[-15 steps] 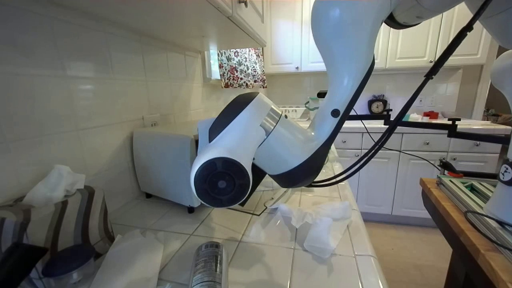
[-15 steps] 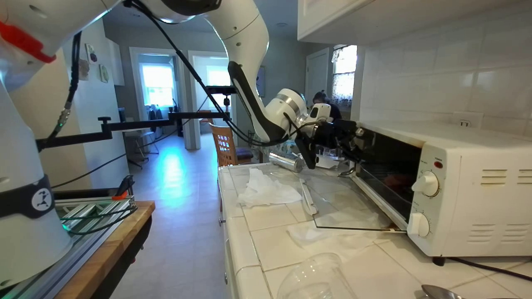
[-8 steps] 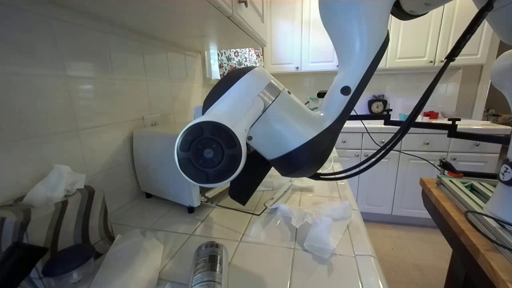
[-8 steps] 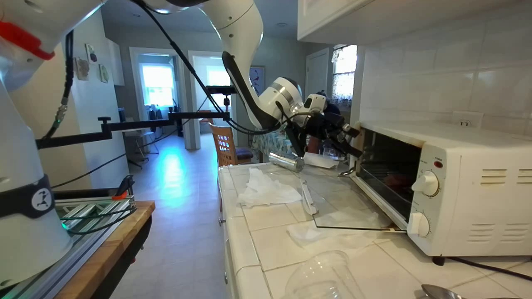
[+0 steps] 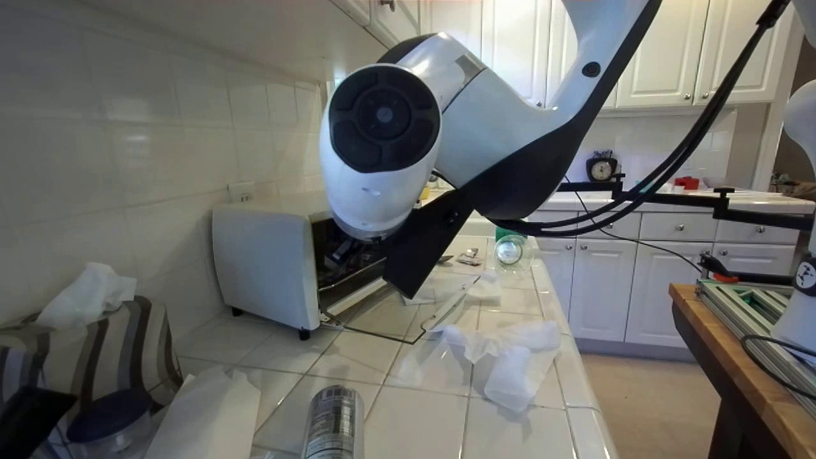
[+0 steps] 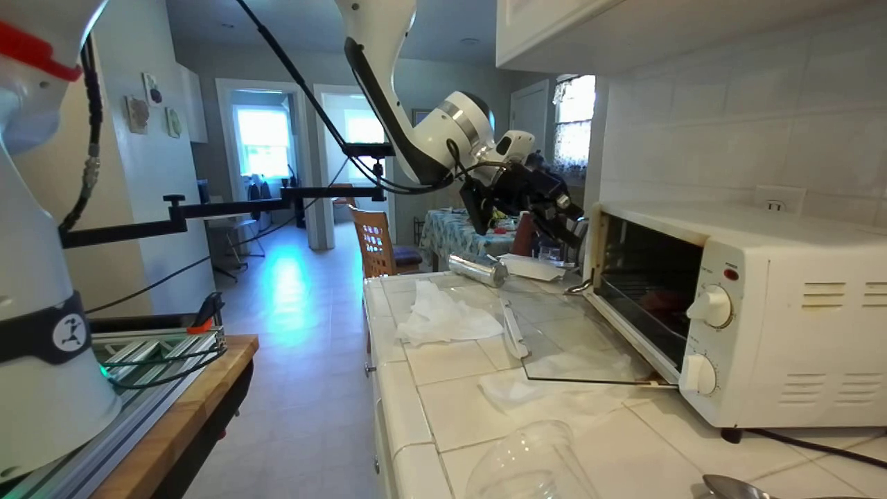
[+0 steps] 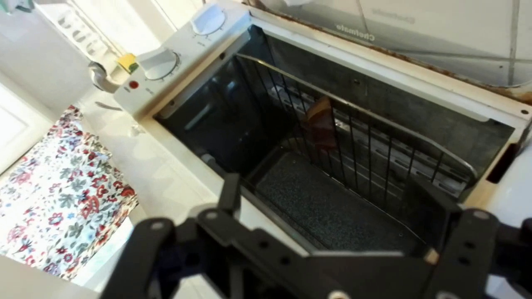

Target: Place the brown object to the right of the oven in the oven

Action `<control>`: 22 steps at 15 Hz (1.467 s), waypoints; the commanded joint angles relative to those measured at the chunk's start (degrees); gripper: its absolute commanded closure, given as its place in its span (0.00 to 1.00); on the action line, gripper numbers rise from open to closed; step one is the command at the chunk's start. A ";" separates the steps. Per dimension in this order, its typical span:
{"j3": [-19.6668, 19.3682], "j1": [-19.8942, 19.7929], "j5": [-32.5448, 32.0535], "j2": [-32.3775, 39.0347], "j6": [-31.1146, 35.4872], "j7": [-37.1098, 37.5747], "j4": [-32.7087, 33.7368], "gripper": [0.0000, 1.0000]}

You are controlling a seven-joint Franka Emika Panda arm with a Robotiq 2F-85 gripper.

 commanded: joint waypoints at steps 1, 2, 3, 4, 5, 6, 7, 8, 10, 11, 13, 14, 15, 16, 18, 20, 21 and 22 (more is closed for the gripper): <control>0.67 -3.18 3.29 -6.53 9.23 0.02 -7.66 0.00; 0.57 -3.85 3.83 -7.88 12.38 0.04 -9.21 0.00; 0.41 -4.80 4.40 -9.12 16.20 0.50 -10.73 0.00; 0.10 -5.29 5.23 -9.89 18.66 0.21 -11.70 0.00; -0.25 -5.41 4.97 -10.33 20.36 -3.48 -12.45 0.00; -1.28 -3.36 4.10 -7.99 16.60 -0.72 -9.25 0.00; -1.39 -3.83 4.12 -8.71 18.26 -1.42 -10.30 0.00; -1.43 -4.04 4.13 -9.11 19.10 -1.79 -10.87 0.00; -1.37 -4.06 4.13 -9.32 19.55 -2.00 -11.18 0.00; -1.36 -4.05 4.14 -9.32 19.58 -2.04 -11.18 0.00; -0.28 -5.94 7.41 -10.93 26.66 -1.29 -12.20 0.00; -0.01 -6.37 9.61 -12.08 29.85 -0.86 -13.08 0.00; -0.04 -6.49 11.56 -13.08 32.66 -0.88 -13.83 0.00; -0.19 -6.49 13.83 -13.89 35.26 -0.69 -14.30 0.00; -0.44 -6.52 19.06 -15.51 40.18 -0.93 -15.88 0.00; -0.06 -6.63 26.64 -17.19 44.10 -3.24 -18.57 0.00; 2.33 -8.59 30.00 -17.68 45.25 -4.18 -20.15 0.00; 3.18 -9.15 34.11 -18.04 46.90 -6.04 -21.85 0.00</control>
